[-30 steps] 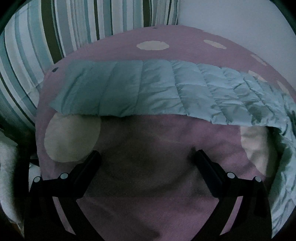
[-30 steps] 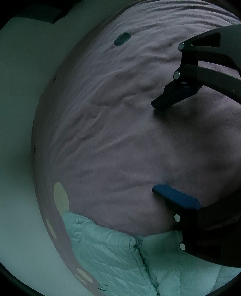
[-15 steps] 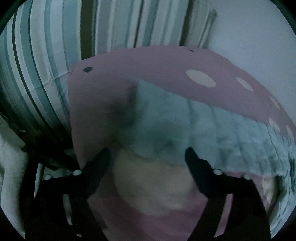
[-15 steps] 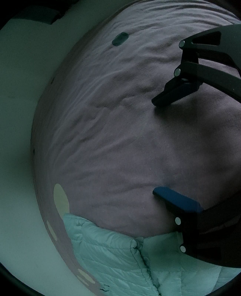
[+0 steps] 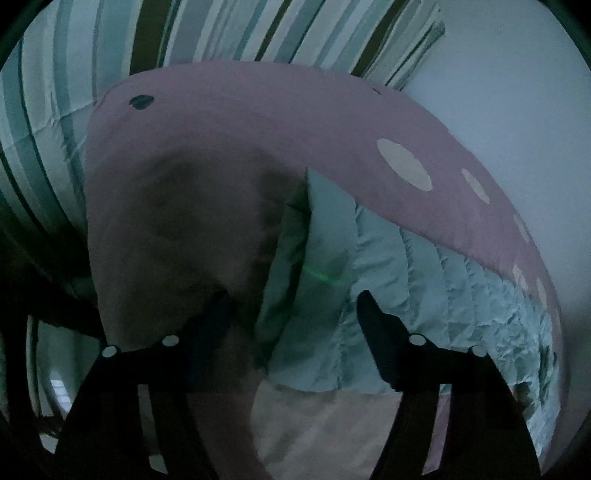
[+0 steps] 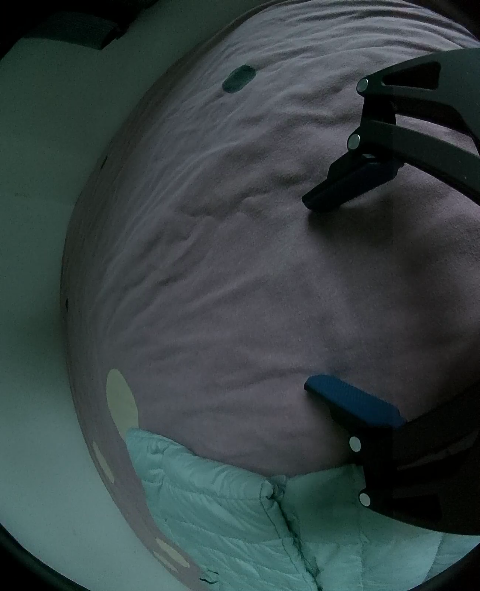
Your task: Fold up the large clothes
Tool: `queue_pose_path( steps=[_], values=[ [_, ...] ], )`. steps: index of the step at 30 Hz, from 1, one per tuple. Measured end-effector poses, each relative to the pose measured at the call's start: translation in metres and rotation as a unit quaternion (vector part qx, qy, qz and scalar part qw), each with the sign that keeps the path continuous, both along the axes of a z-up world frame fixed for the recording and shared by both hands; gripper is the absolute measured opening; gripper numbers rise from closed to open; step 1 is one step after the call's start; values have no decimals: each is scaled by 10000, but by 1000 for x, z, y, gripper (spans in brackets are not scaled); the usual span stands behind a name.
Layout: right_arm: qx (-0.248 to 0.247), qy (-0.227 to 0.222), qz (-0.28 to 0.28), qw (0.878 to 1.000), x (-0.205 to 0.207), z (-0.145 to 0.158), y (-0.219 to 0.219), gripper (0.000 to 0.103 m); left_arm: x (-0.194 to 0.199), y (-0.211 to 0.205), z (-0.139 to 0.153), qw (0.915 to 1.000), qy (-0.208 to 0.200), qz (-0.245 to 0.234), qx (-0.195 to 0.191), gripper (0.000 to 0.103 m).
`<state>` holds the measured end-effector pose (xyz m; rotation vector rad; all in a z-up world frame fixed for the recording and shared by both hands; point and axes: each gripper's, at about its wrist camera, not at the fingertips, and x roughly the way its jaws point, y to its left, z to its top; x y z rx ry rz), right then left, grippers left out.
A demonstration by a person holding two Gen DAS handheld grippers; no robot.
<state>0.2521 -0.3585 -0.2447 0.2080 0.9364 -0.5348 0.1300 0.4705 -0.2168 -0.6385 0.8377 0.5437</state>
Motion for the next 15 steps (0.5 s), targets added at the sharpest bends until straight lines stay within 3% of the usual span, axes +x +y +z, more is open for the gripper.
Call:
queue_pose_path(
  steps=[6, 10, 15],
  values=[
    [-1, 1, 8, 10000, 0, 0, 0, 90, -10, 10, 0, 9997, -122, 0, -191, 47],
    [1, -1, 8, 10000, 0, 0, -1, 90, -13, 9, 5, 9987, -304, -179, -371, 23],
    [4, -2, 9, 10000, 0, 0, -1, 90, -6, 3, 6, 9993, -124, -258, -256, 20]
  ],
)
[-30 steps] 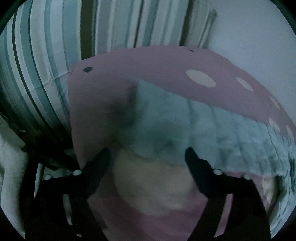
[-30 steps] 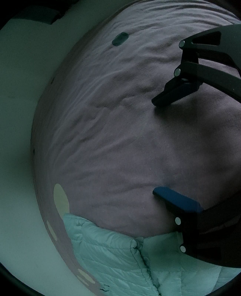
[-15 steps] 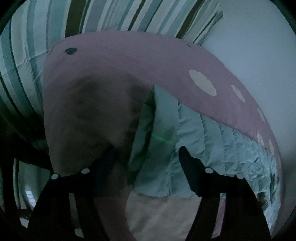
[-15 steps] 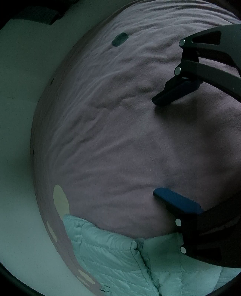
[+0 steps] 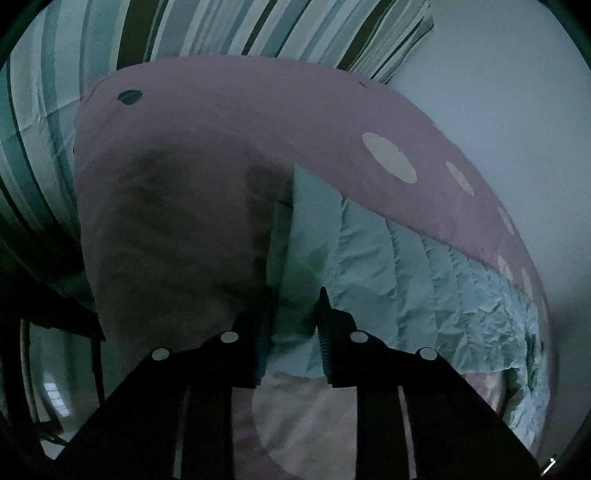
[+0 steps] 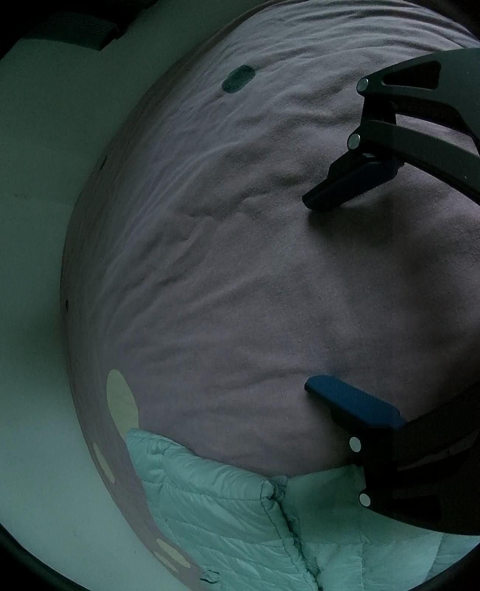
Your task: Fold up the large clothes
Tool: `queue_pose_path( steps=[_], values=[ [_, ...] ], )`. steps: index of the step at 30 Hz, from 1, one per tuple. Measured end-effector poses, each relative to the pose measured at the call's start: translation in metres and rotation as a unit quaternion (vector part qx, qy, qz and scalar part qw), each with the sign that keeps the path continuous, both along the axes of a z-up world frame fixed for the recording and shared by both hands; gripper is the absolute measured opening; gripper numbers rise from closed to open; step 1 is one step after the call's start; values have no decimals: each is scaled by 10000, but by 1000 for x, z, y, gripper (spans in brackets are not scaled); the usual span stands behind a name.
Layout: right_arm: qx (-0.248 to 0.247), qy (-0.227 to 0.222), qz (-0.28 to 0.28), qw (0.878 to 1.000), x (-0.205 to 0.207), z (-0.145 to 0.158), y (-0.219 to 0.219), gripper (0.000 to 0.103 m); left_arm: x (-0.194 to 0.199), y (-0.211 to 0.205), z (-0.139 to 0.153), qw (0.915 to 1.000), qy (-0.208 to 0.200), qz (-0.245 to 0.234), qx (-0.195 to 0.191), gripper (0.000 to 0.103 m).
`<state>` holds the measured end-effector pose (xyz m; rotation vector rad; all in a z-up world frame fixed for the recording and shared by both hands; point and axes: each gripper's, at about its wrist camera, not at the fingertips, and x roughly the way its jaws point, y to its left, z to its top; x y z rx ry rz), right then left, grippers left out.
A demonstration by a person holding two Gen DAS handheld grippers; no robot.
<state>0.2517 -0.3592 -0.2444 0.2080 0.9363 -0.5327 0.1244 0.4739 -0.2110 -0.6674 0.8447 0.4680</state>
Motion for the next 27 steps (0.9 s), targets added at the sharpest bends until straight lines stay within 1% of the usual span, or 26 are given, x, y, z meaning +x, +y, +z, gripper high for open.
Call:
queue_pose_path(
  steps=[2, 3, 5, 7, 9, 12, 13, 15, 17, 18, 19, 20, 21, 22, 23, 24, 27],
  values=[
    [4, -4, 1, 10000, 0, 0, -1, 90, 1, -1, 3, 10000, -29, 3, -8, 13],
    [4, -4, 0, 10000, 0, 0, -1, 90, 2, -4, 6, 10000, -58, 2, 15, 12],
    [2, -3, -1, 10000, 0, 0, -1, 90, 6, -15, 19, 9997, -213, -94, 87, 6],
    [0, -2, 0, 10000, 0, 0, -1, 90, 11, -28, 32, 9991, -323, -219, 183, 5],
    [3, -6, 0, 10000, -1, 0, -1, 90, 20, -47, 50, 9975, -467, -403, 356, 4],
    [16, -15, -1, 10000, -1, -1, -2, 90, 41, -85, 78, 9930, -765, -783, 442, 4],
    [23, -19, -1, 10000, -2, -1, -2, 90, 53, -107, 90, 9900, -868, -1001, 484, 4],
    [35, -26, -2, 10000, -3, -1, -3, 90, 67, -137, 103, 9850, -1008, -1302, 510, 4],
    [43, -33, -4, 10000, -4, -1, -4, 90, 88, -181, 118, 9769, -1177, -1715, 483, 4],
    [46, -35, -6, 10000, -5, -1, -4, 90, 101, -209, 126, 9710, -1275, -1977, 436, 4],
    [53, -39, -6, 10000, -6, -1, -4, 90, 108, -228, 131, 9664, -1327, -2163, 404, 4],
    [64, -44, -5, 10000, -6, -1, -5, 90, 120, -255, 137, 9596, -1377, -2424, 371, 4],
    [69, -46, -13, 10000, -7, 0, -3, 90, 127, -275, 140, 9547, -1403, -2598, 363, 4],
    [82, -53, -12, 10000, -7, 0, -4, 90, 140, -311, 146, 9449, -1450, -2915, 338, 4],
    [88, -57, -13, 9999, -8, 0, -4, 90, 147, -331, 148, 9393, -1463, -3087, 328, 4],
    [99, -61, -13, 9999, -8, 0, -4, 90, 157, -364, 151, 9297, -1465, -3364, 316, 4],
    [110, -67, -12, 9999, -9, 1, -4, 90, 173, -433, 149, 9107, -1418, -3871, 249, 4]
  ],
)
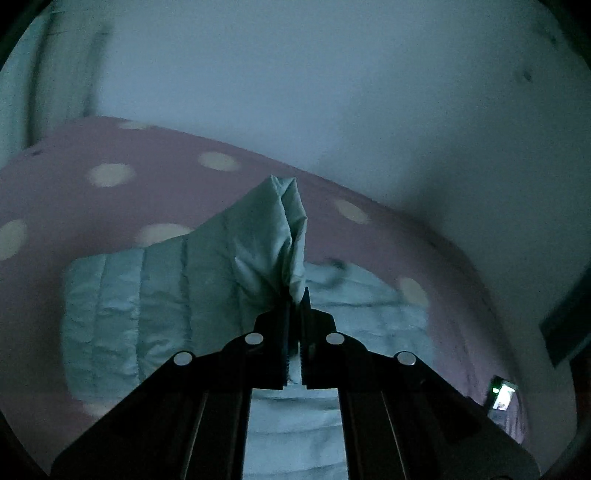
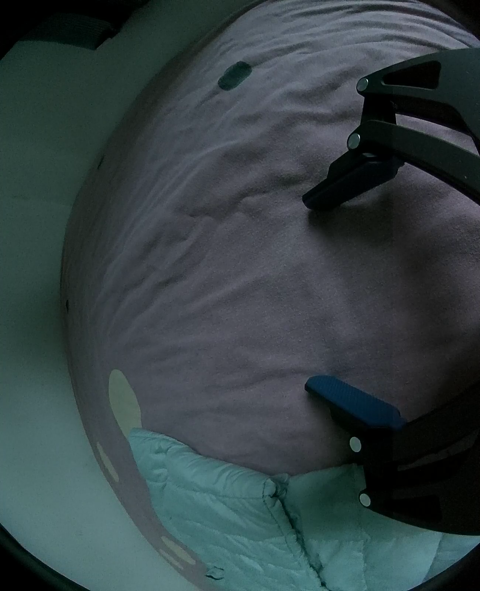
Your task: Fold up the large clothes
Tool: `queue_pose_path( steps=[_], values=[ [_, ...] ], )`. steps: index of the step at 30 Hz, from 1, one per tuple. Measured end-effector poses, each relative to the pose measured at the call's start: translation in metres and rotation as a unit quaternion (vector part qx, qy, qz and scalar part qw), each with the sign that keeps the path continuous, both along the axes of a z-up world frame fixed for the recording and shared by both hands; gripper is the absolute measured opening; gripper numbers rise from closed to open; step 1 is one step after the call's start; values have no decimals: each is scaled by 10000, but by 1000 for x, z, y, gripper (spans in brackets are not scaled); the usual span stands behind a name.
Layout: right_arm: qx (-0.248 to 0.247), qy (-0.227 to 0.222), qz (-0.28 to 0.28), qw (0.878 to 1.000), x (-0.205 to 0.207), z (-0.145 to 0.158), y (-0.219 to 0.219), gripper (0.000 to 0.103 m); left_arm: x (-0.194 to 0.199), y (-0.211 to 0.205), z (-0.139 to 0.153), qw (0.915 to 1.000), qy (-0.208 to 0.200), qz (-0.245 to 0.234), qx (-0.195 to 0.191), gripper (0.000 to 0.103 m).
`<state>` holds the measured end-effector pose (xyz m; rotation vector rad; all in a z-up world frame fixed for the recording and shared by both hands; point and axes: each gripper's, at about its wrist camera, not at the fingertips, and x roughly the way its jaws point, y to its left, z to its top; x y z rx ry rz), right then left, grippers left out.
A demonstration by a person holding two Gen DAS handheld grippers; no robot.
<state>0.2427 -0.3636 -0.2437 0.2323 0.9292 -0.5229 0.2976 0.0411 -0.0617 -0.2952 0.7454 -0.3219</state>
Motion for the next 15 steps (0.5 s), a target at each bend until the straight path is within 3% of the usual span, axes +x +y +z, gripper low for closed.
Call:
queue_pose_path(
  steps=[6, 15],
  values=[
    [34, -18, 1, 10000, -2, 1, -1, 90, 29, -135, -29, 9951, 414, -898, 87, 4],
    [80, -42, 14, 10000, -3, 1, 0, 91, 33, -253, -77, 9834, 868, -1548, 368, 4]
  ],
)
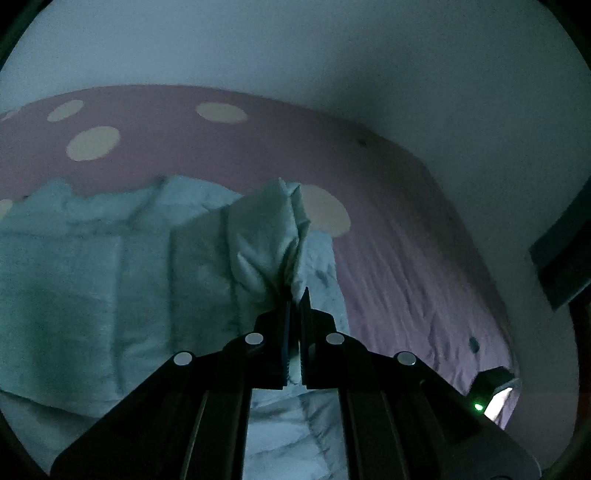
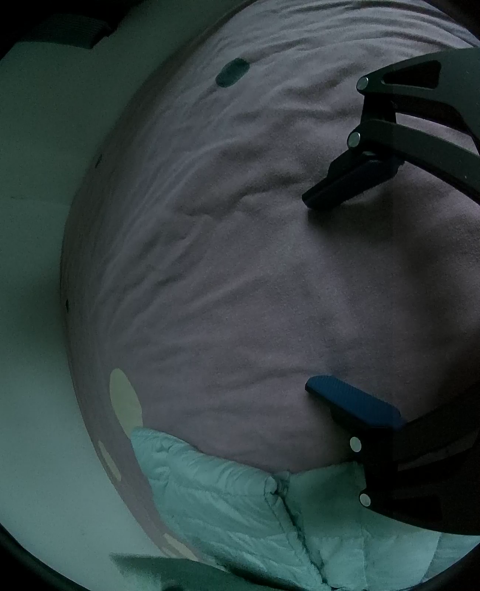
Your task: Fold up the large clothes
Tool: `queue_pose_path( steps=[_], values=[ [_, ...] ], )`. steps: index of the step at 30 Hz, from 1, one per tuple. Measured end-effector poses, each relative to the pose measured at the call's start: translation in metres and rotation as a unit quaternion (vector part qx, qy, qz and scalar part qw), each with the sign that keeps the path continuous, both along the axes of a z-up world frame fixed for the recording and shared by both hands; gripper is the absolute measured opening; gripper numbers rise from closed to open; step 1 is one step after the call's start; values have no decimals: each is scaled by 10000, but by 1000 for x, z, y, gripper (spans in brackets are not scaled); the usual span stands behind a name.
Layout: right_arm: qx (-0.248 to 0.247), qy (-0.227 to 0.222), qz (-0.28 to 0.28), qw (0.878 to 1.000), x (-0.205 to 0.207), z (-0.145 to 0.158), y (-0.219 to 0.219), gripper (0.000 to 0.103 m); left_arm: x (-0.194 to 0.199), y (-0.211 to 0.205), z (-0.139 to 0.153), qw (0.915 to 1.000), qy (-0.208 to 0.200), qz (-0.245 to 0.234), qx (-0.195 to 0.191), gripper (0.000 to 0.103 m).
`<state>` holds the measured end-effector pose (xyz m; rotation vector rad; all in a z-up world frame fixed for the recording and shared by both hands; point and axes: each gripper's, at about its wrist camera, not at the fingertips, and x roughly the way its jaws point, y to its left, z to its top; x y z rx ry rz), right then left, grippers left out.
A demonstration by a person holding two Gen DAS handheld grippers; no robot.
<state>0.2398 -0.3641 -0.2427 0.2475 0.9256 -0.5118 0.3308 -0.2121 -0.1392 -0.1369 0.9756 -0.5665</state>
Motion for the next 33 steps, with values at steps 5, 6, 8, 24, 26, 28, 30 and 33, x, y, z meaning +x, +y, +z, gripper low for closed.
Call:
queue_pose_path(
  steps=[5, 6, 8, 24, 26, 28, 30, 33],
  values=[
    [15, -5, 3, 10000, 0, 0, 0, 92, 11, -25, -36, 9993, 235, -85, 266, 14],
    [18, -4, 3, 10000, 0, 0, 0, 92, 10, -24, -41, 9992, 278, -93, 280, 18],
    [14, -2, 2, 10000, 0, 1, 1, 92, 8, -24, -46, 9990, 350, -90, 268, 42],
    [101, -479, 259, 9985, 1, 51, 29, 90, -26, 188, -4, 9843, -706, 1305, 958, 66],
    [198, -675, 539, 9961, 11, 68, 47, 88, -25, 225, -9, 9774, -684, 1669, 1105, 66],
    [339, -808, 937, 9917, 31, 82, 72, 83, -22, 266, -17, 9696, -573, 2091, 1133, 66],
    [416, -801, 1178, 9889, 54, 85, 91, 77, -19, 299, -23, 9646, -421, 2391, 1032, 66],
    [546, -569, 1343, 9878, 91, 74, 110, 74, -10, 323, -35, 9623, -262, 2526, 971, 66]
  ],
)
